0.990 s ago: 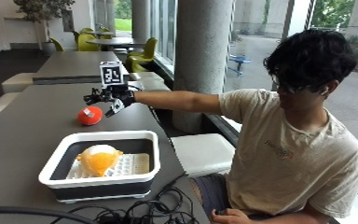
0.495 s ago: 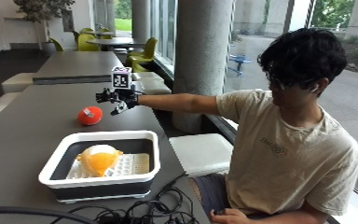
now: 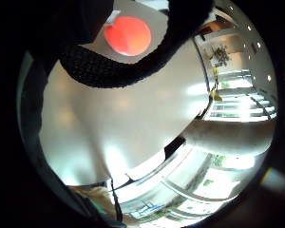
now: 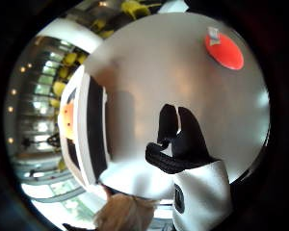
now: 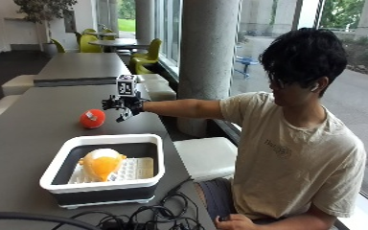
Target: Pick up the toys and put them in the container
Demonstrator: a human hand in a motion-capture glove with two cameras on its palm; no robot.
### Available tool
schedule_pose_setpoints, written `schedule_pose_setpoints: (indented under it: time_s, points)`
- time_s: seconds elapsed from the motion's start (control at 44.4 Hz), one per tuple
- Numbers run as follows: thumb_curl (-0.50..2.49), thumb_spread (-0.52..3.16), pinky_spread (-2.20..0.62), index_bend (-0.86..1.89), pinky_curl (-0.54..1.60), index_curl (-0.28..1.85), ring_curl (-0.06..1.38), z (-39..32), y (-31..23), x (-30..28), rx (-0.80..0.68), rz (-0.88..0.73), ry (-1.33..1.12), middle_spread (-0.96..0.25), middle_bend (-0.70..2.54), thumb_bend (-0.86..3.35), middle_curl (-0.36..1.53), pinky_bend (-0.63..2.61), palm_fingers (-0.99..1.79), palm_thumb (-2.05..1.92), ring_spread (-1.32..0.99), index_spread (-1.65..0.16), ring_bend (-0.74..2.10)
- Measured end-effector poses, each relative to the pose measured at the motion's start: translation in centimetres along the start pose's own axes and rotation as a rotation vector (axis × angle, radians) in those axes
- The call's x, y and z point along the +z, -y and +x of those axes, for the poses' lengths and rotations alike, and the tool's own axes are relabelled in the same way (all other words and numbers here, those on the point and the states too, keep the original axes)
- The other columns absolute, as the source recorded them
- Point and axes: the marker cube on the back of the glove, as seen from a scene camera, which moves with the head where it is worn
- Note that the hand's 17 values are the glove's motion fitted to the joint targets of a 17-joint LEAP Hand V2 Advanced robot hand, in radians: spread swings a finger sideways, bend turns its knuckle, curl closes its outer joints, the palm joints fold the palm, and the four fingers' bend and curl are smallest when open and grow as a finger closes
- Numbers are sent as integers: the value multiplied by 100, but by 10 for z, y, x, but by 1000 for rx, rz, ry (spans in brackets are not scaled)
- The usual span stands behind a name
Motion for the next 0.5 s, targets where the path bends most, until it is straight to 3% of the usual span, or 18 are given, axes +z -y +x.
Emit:
schedule_pose_setpoints:
  time_s: [0.495]
  points:
    - [33,146,-2,15,37,29,38,2,2,11,-14,-5,36,-7,11,-1,20,92,-16,18,-5,-28,18]
